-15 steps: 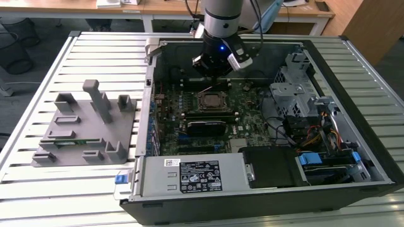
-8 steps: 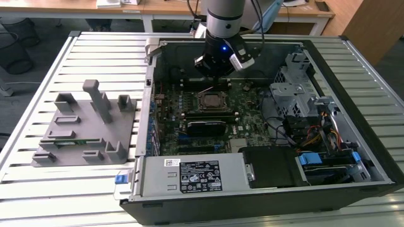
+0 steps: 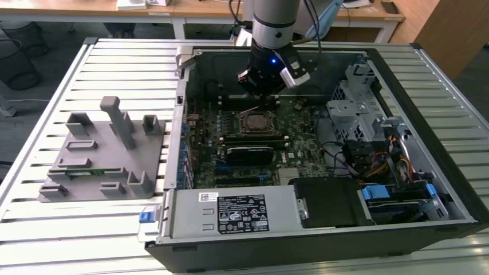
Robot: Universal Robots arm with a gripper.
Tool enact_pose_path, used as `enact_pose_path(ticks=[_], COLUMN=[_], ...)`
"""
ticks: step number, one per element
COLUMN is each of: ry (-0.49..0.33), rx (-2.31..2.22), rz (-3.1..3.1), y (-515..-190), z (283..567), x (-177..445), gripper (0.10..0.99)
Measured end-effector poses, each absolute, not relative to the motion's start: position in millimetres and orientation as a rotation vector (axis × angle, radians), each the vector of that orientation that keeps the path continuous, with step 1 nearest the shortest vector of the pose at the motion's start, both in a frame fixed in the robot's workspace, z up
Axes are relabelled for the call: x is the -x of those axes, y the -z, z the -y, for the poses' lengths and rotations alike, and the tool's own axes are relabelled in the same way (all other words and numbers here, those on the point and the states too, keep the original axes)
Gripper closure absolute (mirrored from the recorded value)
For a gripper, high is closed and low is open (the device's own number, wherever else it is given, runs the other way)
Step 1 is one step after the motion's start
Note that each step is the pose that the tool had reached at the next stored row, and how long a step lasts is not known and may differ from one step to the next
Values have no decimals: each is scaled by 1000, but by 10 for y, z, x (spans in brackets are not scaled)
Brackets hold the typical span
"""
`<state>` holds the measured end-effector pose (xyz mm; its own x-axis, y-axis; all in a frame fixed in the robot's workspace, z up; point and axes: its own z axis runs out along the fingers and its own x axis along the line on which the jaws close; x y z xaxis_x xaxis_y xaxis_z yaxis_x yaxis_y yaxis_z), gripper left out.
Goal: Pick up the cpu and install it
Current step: 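Install the first cpu locking lever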
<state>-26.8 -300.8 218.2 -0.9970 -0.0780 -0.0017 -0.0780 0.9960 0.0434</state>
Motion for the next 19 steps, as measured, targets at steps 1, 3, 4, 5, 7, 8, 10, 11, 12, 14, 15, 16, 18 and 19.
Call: enact_pose_path(ticks=[1,3,4,5,7,8,10,11,12,14,15,16,18,19], ry=[-68,-68,-68,-68,-68,-68,-68,-68,-68,-68,-68,-68,-68,-68], rx=[122,123,123,123,123,123,123,123,123,123,123,123,123,123], rz=[-3138,-3138,-3138,-3138,-3138,-3138,-3138,-3138,-3138,-3139,-3139,-3139,-3139,-3139], y=[-2171,-2146,-2135,-2126,-2110,-2103,-2088,-2078,-2068,-2048,-2039,-2030,-2013,-2008], z=[3008,3008,3008,3008,3008,3008,3008,3008,3008,3008,3008,3008,3008,3008], x=[268,267,266,263,259,256,246,240,236,227,222,217,213,213], gripper=[980,980,980,980,980,980,980,980,980,980,980,980,980,980])
